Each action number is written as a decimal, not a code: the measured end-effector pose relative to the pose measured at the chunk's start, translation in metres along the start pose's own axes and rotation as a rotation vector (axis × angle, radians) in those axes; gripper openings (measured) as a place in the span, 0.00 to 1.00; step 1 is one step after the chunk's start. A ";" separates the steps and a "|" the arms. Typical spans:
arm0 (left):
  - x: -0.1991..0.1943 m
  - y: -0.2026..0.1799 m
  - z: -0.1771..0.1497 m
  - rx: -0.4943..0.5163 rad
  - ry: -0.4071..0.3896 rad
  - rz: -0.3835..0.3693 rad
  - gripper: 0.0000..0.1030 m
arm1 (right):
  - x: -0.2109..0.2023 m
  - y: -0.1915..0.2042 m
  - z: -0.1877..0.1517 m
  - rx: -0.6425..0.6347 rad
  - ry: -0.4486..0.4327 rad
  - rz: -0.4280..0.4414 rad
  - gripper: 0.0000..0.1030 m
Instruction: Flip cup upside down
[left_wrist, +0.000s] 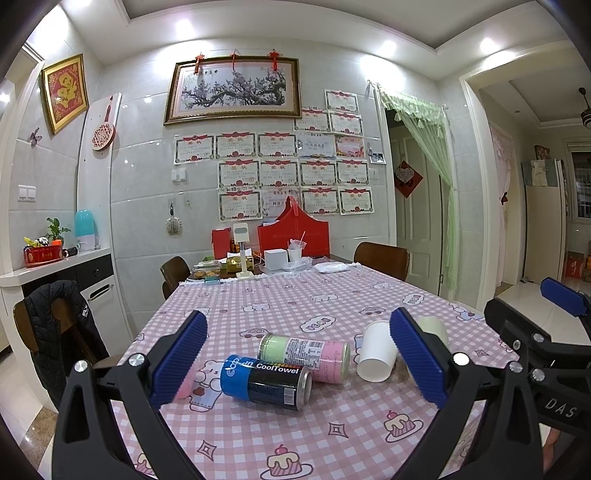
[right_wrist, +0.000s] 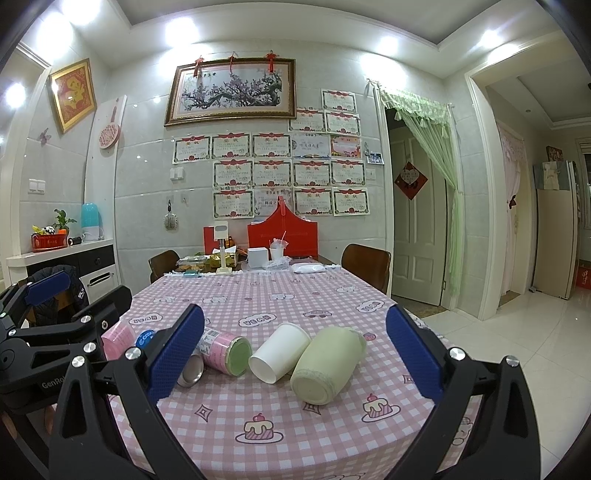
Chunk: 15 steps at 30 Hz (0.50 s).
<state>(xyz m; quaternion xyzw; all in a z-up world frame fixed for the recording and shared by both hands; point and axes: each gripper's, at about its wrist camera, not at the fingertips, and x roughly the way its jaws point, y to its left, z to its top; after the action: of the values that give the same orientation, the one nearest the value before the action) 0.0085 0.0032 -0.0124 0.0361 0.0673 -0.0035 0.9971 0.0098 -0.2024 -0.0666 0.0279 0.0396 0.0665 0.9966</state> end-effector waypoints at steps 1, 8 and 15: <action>0.000 0.003 -0.002 0.000 0.000 -0.001 0.95 | 0.009 0.005 -0.005 -0.001 0.001 -0.001 0.92; 0.010 0.001 -0.013 -0.002 0.015 -0.002 0.95 | 0.012 0.004 -0.008 -0.002 0.008 -0.004 0.92; 0.017 0.000 -0.016 -0.008 0.055 -0.009 0.95 | 0.018 0.004 -0.012 -0.003 0.033 0.000 0.92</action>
<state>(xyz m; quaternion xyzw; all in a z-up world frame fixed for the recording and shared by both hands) 0.0231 0.0048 -0.0300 0.0322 0.0949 -0.0068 0.9949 0.0263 -0.1956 -0.0794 0.0254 0.0558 0.0671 0.9959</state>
